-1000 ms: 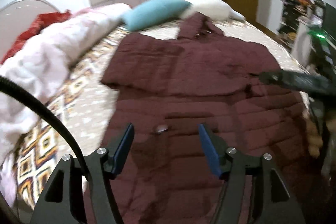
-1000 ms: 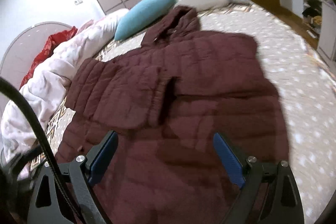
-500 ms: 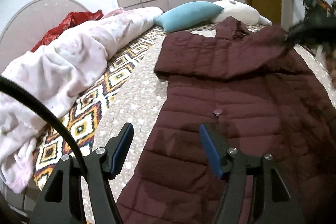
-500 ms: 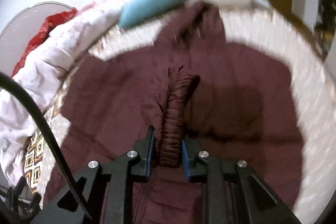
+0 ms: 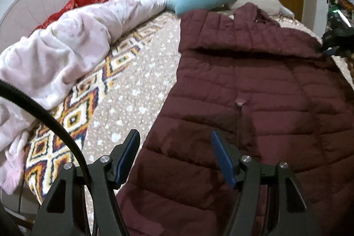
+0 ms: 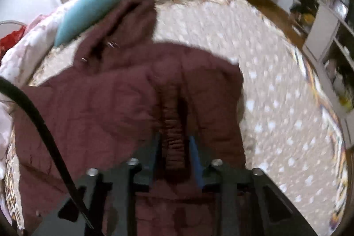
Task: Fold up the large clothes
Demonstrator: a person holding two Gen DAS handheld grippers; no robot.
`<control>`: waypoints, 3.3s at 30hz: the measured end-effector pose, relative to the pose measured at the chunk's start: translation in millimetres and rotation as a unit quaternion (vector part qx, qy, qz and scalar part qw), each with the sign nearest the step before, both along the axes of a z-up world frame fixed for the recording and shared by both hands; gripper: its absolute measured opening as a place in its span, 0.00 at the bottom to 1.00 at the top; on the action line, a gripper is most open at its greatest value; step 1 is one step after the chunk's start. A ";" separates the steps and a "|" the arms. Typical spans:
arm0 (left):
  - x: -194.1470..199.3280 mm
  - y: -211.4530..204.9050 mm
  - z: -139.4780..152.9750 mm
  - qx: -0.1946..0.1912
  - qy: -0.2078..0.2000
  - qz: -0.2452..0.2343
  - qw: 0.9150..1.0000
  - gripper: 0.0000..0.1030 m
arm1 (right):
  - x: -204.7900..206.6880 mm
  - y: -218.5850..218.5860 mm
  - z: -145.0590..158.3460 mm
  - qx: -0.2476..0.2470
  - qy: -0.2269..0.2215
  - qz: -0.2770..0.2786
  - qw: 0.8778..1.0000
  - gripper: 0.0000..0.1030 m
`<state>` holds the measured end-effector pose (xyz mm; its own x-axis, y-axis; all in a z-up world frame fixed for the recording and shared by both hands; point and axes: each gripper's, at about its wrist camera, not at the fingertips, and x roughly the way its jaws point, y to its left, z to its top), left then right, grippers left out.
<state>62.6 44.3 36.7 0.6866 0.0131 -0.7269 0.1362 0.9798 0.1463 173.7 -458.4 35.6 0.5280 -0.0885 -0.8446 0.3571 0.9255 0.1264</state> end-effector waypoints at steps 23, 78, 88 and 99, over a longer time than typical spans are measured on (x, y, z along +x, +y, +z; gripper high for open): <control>7.2 17.1 -35.0 -0.032 0.018 0.032 0.999 0.84 | 20.6 51.4 2.6 0.029 -0.031 0.031 0.999 0.46; 51.6 -8.9 233.2 -0.051 -0.098 -0.053 0.992 0.83 | -183.6 52.3 536.8 -0.181 -0.288 -0.016 0.940 0.81; 124.1 -73.4 42.5 -0.079 0.001 -0.057 0.995 0.83 | 45.3 17.9 339.8 -0.136 -0.129 -0.016 0.982 0.81; 155.7 -76.0 -45.2 -0.131 0.035 -0.066 0.989 0.89 | 237.2 13.2 81.5 -0.069 0.013 -0.005 0.998 0.81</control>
